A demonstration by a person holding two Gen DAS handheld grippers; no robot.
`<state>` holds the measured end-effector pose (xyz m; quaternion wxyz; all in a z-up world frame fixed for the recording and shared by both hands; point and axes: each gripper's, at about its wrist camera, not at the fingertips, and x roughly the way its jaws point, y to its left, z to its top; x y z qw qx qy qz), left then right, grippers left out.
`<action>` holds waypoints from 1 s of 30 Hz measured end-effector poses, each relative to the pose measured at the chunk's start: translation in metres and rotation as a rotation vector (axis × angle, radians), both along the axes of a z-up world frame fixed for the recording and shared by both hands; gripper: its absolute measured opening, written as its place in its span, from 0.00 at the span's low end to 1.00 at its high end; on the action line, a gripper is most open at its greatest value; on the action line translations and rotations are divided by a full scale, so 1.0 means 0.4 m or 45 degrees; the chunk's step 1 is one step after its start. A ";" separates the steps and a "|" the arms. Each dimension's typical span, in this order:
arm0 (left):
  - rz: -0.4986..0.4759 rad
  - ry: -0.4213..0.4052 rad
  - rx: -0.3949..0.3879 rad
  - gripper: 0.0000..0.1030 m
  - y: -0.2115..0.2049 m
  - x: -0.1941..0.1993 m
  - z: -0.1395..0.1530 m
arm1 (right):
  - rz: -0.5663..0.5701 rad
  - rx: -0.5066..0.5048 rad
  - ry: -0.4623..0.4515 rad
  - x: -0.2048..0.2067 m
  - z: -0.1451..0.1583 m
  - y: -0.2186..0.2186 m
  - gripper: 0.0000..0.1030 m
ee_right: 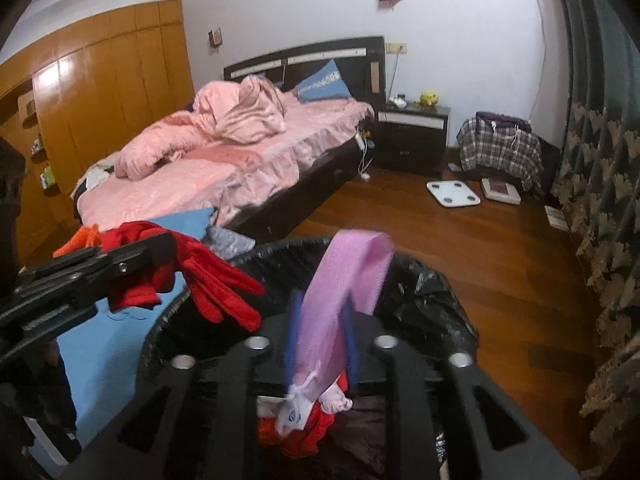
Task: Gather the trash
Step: 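Carry the red glove and pink mask over the black bin and open both tools, then move both open tools back from the bin to the mat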
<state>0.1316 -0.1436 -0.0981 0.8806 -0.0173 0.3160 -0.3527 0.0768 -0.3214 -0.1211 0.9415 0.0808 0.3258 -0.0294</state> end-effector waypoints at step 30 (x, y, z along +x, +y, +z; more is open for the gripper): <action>0.285 -0.075 0.085 0.81 0.239 -0.018 -0.011 | 0.003 -0.012 -0.123 0.019 0.061 0.075 0.94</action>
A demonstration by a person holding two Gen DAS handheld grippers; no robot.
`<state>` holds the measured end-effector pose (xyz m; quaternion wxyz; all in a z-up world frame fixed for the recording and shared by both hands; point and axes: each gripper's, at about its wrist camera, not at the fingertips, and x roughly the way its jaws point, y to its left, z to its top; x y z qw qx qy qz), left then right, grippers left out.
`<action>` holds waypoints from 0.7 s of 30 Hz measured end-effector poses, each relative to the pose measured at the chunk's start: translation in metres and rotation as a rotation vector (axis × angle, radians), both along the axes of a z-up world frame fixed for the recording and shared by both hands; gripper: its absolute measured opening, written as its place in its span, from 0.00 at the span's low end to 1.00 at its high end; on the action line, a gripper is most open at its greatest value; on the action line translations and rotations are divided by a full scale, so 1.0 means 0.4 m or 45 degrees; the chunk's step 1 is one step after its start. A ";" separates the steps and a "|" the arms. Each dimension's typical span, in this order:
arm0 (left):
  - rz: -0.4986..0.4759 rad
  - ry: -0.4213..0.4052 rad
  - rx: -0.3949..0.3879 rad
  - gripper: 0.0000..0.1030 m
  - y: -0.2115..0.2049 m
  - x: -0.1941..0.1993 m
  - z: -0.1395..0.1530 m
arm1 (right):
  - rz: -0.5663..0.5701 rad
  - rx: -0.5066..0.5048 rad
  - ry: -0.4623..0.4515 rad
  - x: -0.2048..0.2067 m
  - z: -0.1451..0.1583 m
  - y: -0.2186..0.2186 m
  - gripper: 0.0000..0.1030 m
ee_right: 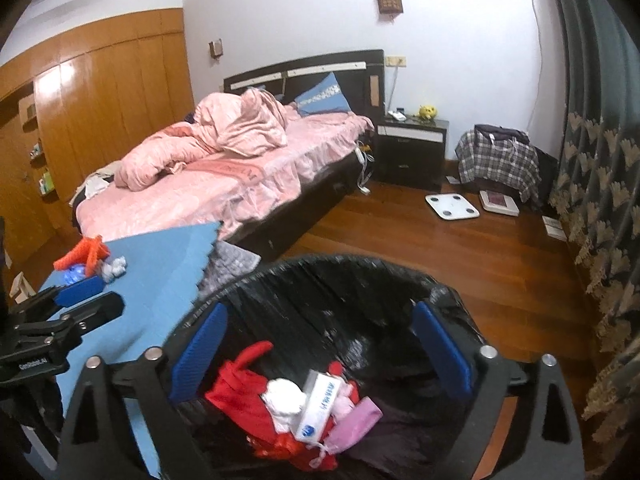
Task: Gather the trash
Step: 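Move both open tools back from the bin to the mat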
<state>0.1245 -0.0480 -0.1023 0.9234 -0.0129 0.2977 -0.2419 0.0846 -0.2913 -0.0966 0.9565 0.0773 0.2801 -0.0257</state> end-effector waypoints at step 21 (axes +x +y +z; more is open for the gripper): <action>0.684 0.018 0.164 0.85 0.574 0.102 -0.056 | 0.393 0.013 0.015 0.308 -0.043 0.519 0.94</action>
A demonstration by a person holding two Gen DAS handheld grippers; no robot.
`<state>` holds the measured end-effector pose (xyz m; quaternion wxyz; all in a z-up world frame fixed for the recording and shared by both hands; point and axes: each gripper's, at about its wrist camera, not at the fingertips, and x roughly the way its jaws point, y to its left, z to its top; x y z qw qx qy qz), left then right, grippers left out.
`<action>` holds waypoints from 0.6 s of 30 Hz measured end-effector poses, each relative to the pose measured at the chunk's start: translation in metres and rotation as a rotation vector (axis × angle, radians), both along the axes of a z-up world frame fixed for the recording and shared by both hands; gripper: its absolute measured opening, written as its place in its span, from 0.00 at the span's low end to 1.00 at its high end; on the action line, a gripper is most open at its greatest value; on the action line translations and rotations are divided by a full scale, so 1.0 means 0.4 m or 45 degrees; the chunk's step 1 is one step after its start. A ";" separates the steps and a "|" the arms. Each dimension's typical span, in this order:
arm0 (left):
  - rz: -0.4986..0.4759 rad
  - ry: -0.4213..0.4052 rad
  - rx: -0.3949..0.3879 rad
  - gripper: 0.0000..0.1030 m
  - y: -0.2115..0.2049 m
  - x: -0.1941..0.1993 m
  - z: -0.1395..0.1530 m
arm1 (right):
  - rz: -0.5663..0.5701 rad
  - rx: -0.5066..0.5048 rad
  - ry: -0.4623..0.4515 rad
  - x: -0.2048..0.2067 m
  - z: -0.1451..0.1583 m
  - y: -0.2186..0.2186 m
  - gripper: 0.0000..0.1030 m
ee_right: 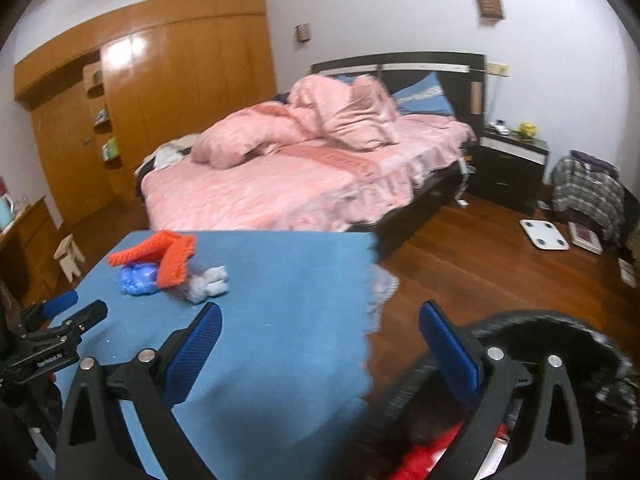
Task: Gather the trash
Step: 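Move both open tools back from the bin to the mat, then grasp the grey sock with the right tool while the left tool reaches the blue plastic bag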
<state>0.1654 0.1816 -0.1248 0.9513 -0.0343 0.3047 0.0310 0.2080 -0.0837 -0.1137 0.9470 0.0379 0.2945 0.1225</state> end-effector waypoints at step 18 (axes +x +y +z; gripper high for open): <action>0.068 0.099 -0.006 0.85 0.186 0.123 -0.087 | 0.176 -0.024 0.229 0.181 -0.185 0.311 0.85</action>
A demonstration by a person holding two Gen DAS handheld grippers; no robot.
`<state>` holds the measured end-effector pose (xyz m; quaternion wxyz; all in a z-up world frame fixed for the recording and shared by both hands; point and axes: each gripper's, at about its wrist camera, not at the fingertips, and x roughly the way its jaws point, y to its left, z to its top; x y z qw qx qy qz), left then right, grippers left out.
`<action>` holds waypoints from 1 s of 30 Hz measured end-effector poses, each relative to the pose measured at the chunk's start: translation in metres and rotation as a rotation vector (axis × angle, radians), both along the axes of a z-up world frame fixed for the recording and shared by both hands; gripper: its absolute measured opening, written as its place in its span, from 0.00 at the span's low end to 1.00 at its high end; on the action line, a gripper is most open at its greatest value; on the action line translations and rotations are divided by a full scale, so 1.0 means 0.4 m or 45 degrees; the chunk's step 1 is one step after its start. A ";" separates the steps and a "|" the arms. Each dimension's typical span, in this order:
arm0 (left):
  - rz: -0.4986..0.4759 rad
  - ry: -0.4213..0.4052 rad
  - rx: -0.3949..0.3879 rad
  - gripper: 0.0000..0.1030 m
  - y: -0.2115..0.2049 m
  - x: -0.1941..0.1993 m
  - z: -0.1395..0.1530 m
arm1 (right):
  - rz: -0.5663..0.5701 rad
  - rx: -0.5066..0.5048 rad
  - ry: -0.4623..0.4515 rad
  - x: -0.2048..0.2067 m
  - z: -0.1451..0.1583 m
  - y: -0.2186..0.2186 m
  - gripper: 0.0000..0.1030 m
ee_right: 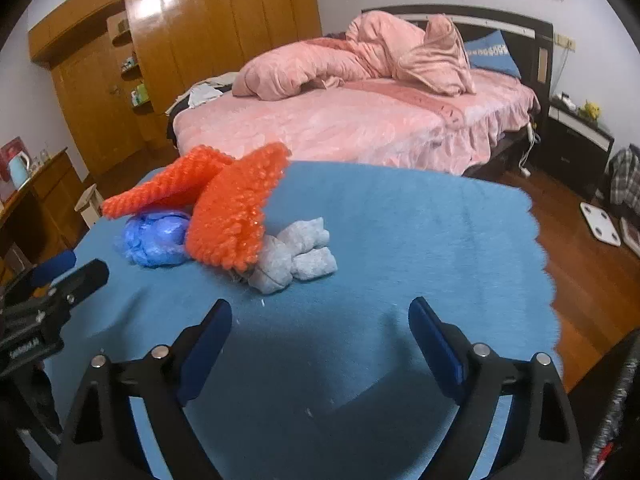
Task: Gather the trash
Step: 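Grasp the grey sock with the right tool while the left tool reaches the blue plastic bag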
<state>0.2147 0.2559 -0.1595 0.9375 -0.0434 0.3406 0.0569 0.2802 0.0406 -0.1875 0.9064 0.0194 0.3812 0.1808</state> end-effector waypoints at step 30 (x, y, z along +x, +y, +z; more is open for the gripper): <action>0.004 0.124 -0.101 0.85 0.024 0.148 -0.050 | 0.131 -0.013 0.018 0.014 -0.011 0.048 0.45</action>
